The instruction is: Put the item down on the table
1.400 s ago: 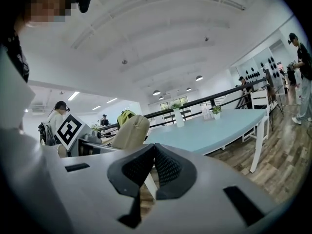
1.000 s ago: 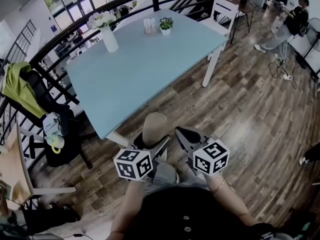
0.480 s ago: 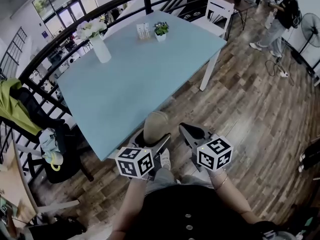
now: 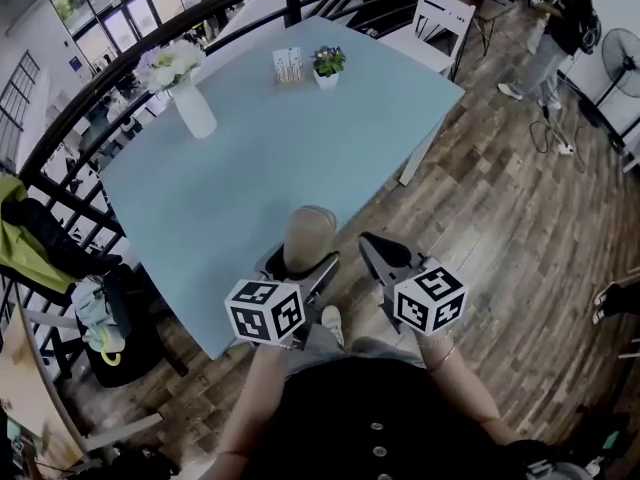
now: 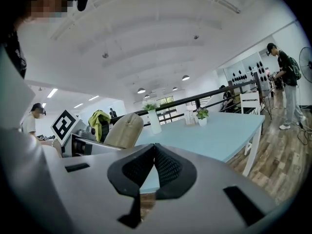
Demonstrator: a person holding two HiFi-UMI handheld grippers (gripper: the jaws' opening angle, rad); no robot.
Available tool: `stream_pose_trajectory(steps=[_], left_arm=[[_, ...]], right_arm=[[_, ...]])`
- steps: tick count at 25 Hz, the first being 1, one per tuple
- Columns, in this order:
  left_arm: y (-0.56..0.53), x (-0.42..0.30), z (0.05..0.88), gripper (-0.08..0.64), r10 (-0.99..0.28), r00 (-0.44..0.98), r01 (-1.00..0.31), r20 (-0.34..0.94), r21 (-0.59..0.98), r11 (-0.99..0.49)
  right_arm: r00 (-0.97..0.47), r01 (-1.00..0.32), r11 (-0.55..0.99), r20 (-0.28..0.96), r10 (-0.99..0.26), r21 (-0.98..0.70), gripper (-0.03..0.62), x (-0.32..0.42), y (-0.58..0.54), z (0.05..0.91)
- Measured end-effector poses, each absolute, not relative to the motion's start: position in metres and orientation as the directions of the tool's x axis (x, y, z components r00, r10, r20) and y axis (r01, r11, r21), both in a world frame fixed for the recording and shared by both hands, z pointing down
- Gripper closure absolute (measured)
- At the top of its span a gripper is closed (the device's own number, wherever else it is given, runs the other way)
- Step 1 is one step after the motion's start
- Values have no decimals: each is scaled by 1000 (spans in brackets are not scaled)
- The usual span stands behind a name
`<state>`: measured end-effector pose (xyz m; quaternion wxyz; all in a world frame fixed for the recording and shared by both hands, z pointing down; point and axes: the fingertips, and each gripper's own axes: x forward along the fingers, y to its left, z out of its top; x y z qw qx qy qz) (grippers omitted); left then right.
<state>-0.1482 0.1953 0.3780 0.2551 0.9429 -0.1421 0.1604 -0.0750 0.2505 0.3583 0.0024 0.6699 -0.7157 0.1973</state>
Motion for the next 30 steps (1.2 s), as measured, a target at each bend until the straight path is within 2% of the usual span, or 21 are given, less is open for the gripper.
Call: stream_pose_trajectory(steps=[8, 17, 30], left_arm=[[136, -128, 381, 135, -170, 913, -333, 372, 435, -836], [120, -121, 398, 135, -136, 907, -327, 398, 464, -823], [70, -114, 408, 135, -239, 878, -434, 416, 479, -763]], right_arm=[[-75, -963, -2, 273, -959, -268, 585, -58, 195, 361], [-58, -957, -34, 302, -951, -289, 586, -46, 174, 374], [-185, -941, 79, 306, -934, -328, 586, -31, 109, 390]])
